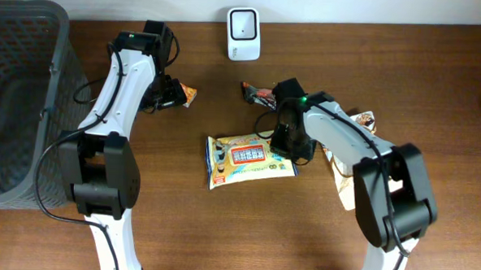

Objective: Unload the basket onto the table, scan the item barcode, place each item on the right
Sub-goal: 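Lower the right gripper onto the pack's top edge to grasp it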

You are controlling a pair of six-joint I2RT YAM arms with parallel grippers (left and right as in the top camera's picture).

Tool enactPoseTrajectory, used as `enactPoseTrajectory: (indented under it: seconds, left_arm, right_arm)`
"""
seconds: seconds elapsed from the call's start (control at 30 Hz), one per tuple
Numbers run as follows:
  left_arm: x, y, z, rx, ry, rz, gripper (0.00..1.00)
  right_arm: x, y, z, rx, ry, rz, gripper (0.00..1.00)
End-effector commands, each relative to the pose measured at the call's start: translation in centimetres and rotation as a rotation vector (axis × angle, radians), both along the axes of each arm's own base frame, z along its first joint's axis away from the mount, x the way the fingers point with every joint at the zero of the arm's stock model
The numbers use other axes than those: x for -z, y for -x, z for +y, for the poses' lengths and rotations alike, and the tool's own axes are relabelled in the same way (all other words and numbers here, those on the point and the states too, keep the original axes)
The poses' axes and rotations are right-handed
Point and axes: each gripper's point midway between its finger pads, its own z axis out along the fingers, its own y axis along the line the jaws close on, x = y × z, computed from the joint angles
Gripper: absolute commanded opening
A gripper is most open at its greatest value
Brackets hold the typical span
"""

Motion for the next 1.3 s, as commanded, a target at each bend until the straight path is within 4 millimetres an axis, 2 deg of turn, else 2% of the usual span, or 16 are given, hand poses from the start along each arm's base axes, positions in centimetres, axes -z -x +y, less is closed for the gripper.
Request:
enactPoseTrajectory:
  seconds: [0.0, 0.03, 0.07, 0.1, 0.13, 0.27, 0.33, 0.4, 0.43, 0.47, 0.6, 0.7, 0.8, 0.87, 0.97, 1.27]
  left_arm:
    - [-0.2, -0.2, 0.0, -0.009, -0.002, -0.011, 0.99]
    - [-0.2, -0.2, 0.0, -0.009, -0.002, -0.011, 0.99]
    - [-0.2, -0.2, 0.0, -0.009, -0.002, -0.011, 0.99]
    - [-0.2, -0.2, 0.0, -0.009, -0.002, -0.011, 0.99]
    - [-0.2, -0.2, 0.0, -0.009, -0.002, -0.011, 0.99]
    - [-0.2, -0.2, 0.0, -0.009, -0.002, -0.011, 0.99]
    - [-0.2, -0.2, 0.0, -0.009, -0.002, -0.011, 0.99]
    - [-0.2, -0.2, 0.0, -0.009, -0.002, -0.011, 0.99]
    - [-0.2, -0.2, 0.0, -0.009, -0.002, -0.011, 0.99]
    - [-0.2, -0.2, 0.0, -0.009, -0.002, -0.011, 0.99]
    - [-0.2, -0.2, 0.0, -0.009, -0.002, -0.011, 0.99]
    - [-0.2, -0.2, 0.0, -0.009, -0.002, -0.011, 0.99]
    - [-0.2, -0.2, 0.0, -0.009, -0.002, -0.011, 0.99]
    - [-0.2, -0.2, 0.0, -0.009, -0.002, -0.011, 0.99]
    - [-0.2, -0.2, 0.0, -0.009, -0.002, -0.011, 0.99]
    - [-0.2, -0.2, 0.0, -0.009, -0.002, -0.011, 0.99]
  right_arm:
    - [-6.5, -0.9, 0.3, -0.01, -0.057, -0.156, 0.08]
    - [-8.0, -0.7, 1.1, -0.02, -0.109, -0.178, 0.41]
    - [-8.6, -0.6, 1.5, -0.025, -0.131, -0.188, 0.71]
    - [-9.2, -0.5, 2.0, -0.034, -0.156, -0.199, 0.9]
    - [-9.7, -0.4, 2.5, -0.046, -0.17, -0.214, 0.99]
    - [-9.0, -0.7, 3.3, -0.109, -0.135, -0.239, 0.99]
    - [-8.5, -1.6, 4.9, -0.493, -0.103, -0.34, 0.99]
    - [-7.6, -0.9, 5.7, -0.877, -0.053, -0.366, 0.99]
    - [-7.3, -0.6, 5.9, -1.04, -0.033, -0.375, 0.99]
    - [-7.1, -0.6, 6.1, -1.098, -0.026, -0.382, 0.99]
    - [-7.3, -2.1, 7.1, -1.216, -0.009, -0.472, 0.99]
    - [-7.6, -1.9, 8.1, -1.44, -0.022, -0.531, 0.99]
    - [-6.9, -1.8, 8.2, -1.597, -0.004, -0.543, 0.88]
    - [-5.9, -0.9, 8.8, -1.679, -0.064, -0.527, 0.86]
    - [-3.7, 0.5, 8.9, -1.781, -0.138, -0.467, 0.78]
    - [0.6, 1.4, 9.1, -1.87, -0.212, -0.39, 0.85]
